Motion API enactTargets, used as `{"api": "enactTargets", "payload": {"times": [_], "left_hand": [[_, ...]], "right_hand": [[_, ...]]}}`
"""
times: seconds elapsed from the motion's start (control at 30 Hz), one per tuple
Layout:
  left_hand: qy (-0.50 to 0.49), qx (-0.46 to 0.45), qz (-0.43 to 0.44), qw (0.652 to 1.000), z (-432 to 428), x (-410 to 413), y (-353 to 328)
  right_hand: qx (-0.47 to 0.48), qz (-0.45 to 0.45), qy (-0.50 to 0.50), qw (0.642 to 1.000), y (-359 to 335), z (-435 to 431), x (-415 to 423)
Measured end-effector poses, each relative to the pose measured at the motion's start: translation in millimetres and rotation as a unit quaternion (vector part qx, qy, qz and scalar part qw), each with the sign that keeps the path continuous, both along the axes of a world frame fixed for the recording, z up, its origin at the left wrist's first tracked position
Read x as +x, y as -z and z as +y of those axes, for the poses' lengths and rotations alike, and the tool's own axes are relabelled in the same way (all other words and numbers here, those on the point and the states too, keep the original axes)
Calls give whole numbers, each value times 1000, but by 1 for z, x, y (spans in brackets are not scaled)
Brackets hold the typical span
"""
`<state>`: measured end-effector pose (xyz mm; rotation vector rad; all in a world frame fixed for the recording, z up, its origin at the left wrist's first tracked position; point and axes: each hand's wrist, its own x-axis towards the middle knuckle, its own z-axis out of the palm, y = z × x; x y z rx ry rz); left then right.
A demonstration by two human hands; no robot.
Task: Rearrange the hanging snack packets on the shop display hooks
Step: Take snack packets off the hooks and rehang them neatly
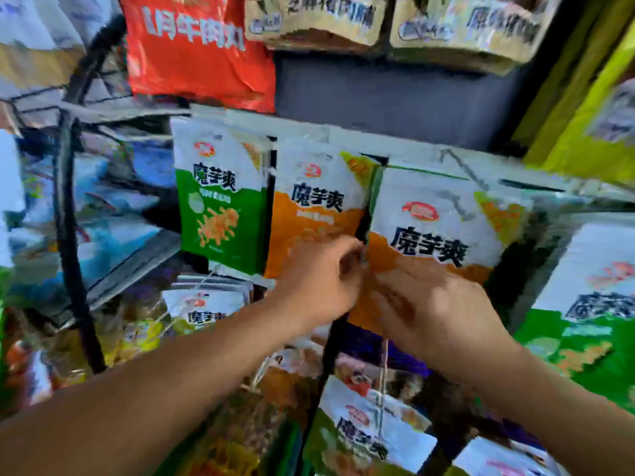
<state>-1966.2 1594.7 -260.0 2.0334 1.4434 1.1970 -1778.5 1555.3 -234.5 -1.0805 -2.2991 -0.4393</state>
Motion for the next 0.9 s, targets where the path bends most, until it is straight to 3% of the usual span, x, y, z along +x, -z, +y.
{"api": "enactTargets", "payload": {"times": [0.1,0.23,0.37,0.47,0.57,0.67,0.73,0.9], "left_hand": [[-2,69,-25,997,13,14,21],[5,100,-83,992,7,22,23],[23,34,-66,997,-23,30,8],[28,-4,-70,997,-35,35,2],[5,-11,-105,994,-41,37,0],[3,-6,-109,994,-42,40,0],[6,-10,-116,993,-40,45,-1],[-27,8,-159,987,-24,53,-10]], "right_hand": [[71,-14,-19,997,20,-3,20],[80,58,-56,994,25,-27,37],[98,120,-42,987,4,-65,60],[172,104,15,979,-3,-82,89],[231,130,8,964,-1,-98,111],[264,73,-3,962,5,-108,104],[243,29,40,969,7,-98,101],[43,94,102,989,4,-62,101]]}}
